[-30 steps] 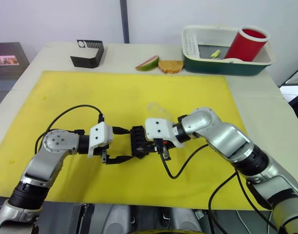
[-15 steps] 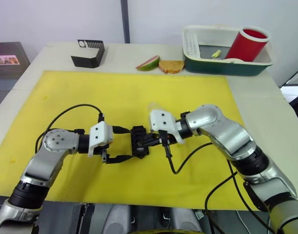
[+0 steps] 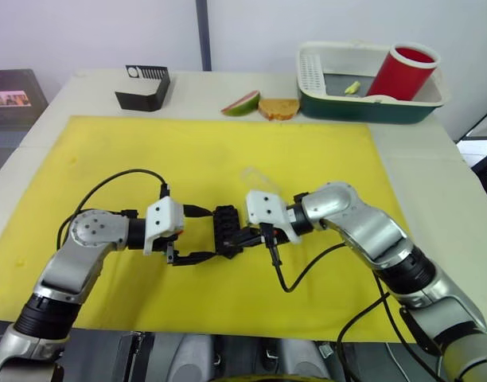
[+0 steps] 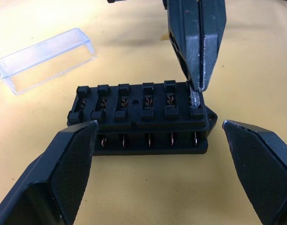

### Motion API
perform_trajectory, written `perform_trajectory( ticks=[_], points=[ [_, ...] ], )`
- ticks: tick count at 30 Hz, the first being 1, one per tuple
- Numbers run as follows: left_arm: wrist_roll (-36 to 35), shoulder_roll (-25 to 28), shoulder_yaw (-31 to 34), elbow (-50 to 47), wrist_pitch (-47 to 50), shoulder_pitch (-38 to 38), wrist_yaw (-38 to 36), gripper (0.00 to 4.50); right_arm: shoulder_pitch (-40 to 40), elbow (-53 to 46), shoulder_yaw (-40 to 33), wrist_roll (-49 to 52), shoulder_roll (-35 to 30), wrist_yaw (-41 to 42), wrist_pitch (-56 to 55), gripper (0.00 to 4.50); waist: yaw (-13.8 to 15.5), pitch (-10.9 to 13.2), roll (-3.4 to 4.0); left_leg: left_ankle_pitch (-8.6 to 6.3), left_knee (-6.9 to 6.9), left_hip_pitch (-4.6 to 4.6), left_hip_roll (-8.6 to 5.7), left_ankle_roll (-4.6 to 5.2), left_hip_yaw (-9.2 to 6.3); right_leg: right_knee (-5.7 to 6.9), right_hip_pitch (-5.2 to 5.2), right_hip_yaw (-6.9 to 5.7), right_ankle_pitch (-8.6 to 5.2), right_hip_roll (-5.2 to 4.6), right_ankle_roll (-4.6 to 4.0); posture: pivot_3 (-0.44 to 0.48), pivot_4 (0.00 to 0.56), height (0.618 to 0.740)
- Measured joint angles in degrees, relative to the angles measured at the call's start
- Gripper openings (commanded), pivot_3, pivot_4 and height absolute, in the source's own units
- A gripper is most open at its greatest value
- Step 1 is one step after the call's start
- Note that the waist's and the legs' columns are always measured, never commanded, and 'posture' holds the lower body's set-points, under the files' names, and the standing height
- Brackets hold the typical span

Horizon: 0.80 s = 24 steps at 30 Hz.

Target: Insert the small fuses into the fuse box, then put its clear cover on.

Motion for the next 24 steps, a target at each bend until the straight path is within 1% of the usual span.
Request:
perform_trajectory(
  ticks=[6,13,17,20,24],
  points=[
    [0.01,0.0,0.0,-0.01,0.0,0.01,0.11,4.5,0.05,1.13,1.24,-1.61,0.0,0.12,-3.09,0.01,-0.02,-0.01,0.0,0.0,0.04,0.1,0.0,0.01,0.0,0.04,0.1,0.0,0.0,0.0,0.0,0.0,0.15,0.74],
    [-0.04,0.01,0.01,-0.01,0.11,0.01,0.32,4.5,-0.26,1.34,0.74,-1.14,0.03,0.54,-2.03,0.01,-0.01,0.0,0.0,-0.03,0.04,0.29,0.0,0.05,-0.02,0.03,0.3,0.0,0.0,0.0,0.0,0.0,0.15,0.74],
    [-0.7,0.75,0.6,-0.06,1.13,-0.19,0.1,4.5,-1.18,1.27,-2.66,2.48,0.71,0.54,2.35,0.01,-0.02,0.0,0.0,-0.03,0.04,0.25,0.01,0.04,-0.04,0.03,0.27,0.0,0.0,-0.01,0.0,0.0,0.15,0.74],
    [-3.15,2.11,2.55,-0.72,3.96,-1.0,-0.15,4.5,-2.81,-0.22,-6.39,5.68,0.67,0.58,4.74,0.01,-0.02,0.0,0.0,-0.03,0.04,0.25,0.02,0.04,-0.07,0.03,0.27,0.0,0.0,-0.01,0.0,0.0,0.15,0.74],
    [-8.1,6.72,6.9,-3.34,10.04,-1.66,-1.32,4.5,-3.37,-1.9,-10.75,9.16,-1.32,0.92,6.56,0.01,-0.06,0.0,0.0,-0.04,0.04,0.23,0.02,0.05,-0.08,-0.01,0.27,0.0,0.0,-0.03,0.0,0.0,0.15,0.74]
  ],
)
